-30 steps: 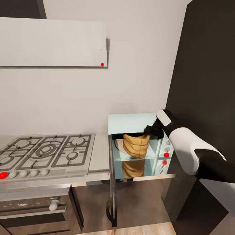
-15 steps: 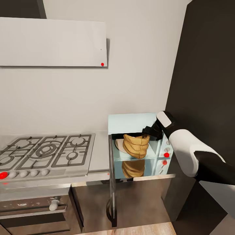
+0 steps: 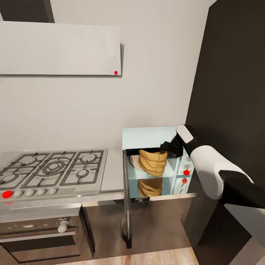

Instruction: In the kitchen, take the popcorn bag from the countertop, put it into the microwave, and heat it until the popcorn is cooked so the cooked popcorn ends up inside the bag.

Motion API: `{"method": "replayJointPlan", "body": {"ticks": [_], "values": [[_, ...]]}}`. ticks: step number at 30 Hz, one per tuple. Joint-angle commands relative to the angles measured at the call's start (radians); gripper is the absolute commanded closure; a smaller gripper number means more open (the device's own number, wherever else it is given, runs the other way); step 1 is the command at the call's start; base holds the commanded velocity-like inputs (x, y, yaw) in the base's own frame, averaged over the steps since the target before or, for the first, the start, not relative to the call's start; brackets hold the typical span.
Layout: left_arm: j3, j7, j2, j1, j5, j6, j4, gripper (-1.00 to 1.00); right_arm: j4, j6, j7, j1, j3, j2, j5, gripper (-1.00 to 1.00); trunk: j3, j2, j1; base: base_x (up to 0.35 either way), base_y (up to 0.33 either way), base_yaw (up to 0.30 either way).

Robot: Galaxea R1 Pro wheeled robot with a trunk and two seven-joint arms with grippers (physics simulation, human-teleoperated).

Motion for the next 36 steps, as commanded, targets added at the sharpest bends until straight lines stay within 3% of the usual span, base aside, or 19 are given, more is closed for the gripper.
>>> {"method": "replayJointPlan", "body": {"ticks": [1, 36], "values": [[0.007, -0.001, 0.000, -0.001, 0.000, -0.003, 0.001, -1.00, -0.001, 0.002, -0.009, -0.001, -0.007, 0.001, -0.005, -1.00, -0.001, -0.001, 0.000, -0.007, 0.000, 0.000], [0.008, -0.001, 0.000, -0.001, 0.000, -0.003, 0.000, -1.00, -0.009, 0.002, -0.007, -0.028, -0.024, 0.003, -0.013, -1.00, -0.001, -0.001, 0.000, -0.058, 0.000, 0.000]]}}
